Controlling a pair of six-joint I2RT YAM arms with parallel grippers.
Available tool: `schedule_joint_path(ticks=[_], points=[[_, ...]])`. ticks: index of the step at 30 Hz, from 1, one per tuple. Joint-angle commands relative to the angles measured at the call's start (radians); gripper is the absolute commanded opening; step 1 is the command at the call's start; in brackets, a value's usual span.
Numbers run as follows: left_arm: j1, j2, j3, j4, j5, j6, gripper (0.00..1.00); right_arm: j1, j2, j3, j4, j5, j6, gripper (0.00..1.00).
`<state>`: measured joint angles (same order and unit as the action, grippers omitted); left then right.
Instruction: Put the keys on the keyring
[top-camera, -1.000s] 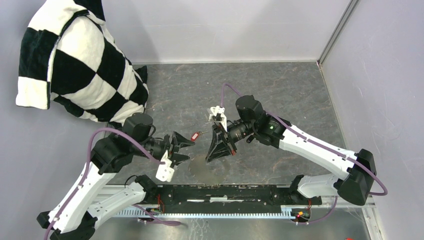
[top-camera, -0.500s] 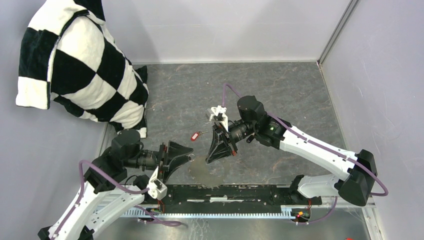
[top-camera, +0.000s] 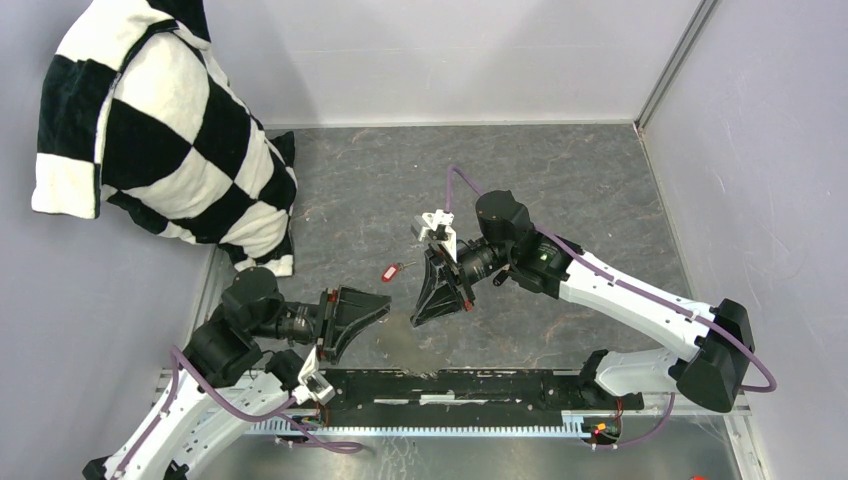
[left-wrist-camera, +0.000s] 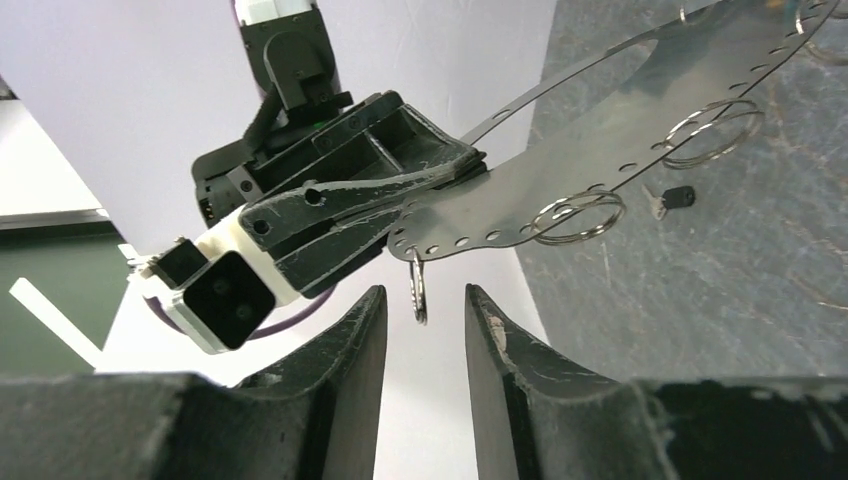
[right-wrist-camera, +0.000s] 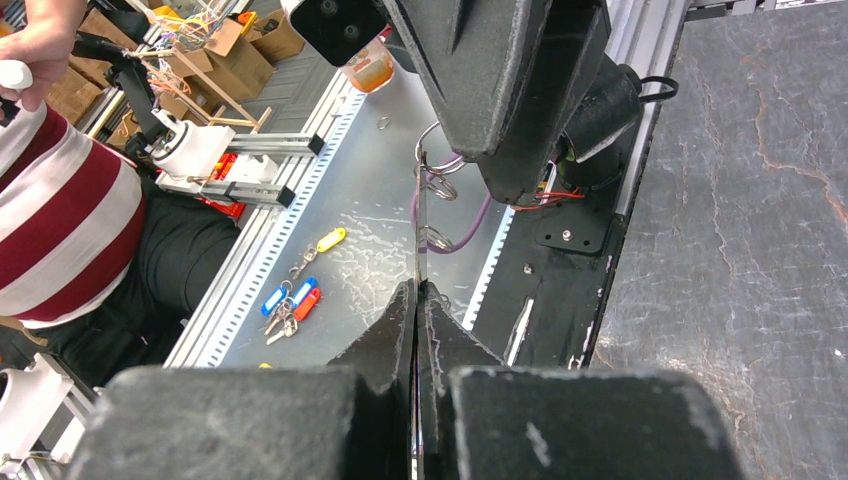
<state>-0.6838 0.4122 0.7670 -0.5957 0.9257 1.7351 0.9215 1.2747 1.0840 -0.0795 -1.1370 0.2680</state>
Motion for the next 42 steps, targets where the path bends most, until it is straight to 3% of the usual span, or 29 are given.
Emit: schedule_joint_path(ticks=[1, 14, 23, 29, 34, 42], points=[[0.003, -0.015, -0.002, 0.074, 0.056, 0.084, 0.4, -0.003, -0.006, 0.011, 0.045, -0.021, 0.012, 0.0], [0.003, -0.023, 0.015, -0.046, 0.066, 0.235, 0.23, -0.004, 0.002, 0.03, 0.027, 0.0, 0.005, 0.01], [0.003, -0.021, 0.018, -0.046, 0.04, 0.254, 0.02, -0.005, -0.002, 0.026, -0.007, 0.031, -0.013, 0.0], [0.003, -0.016, 0.012, -0.087, -0.044, 0.337, 0.02, -0.02, 0.007, 0.045, -0.088, 0.085, -0.064, 0.0], [0.003, 0.013, 0.02, -0.169, -0.168, 0.394, 0.02, -0.025, 0.036, 0.111, -0.253, 0.211, -0.165, 0.0], [0.003, 0.074, 0.055, -0.331, -0.291, 0.44, 0.02, -0.026, 0.053, 0.135, -0.307, 0.3, -0.189, 0.0]])
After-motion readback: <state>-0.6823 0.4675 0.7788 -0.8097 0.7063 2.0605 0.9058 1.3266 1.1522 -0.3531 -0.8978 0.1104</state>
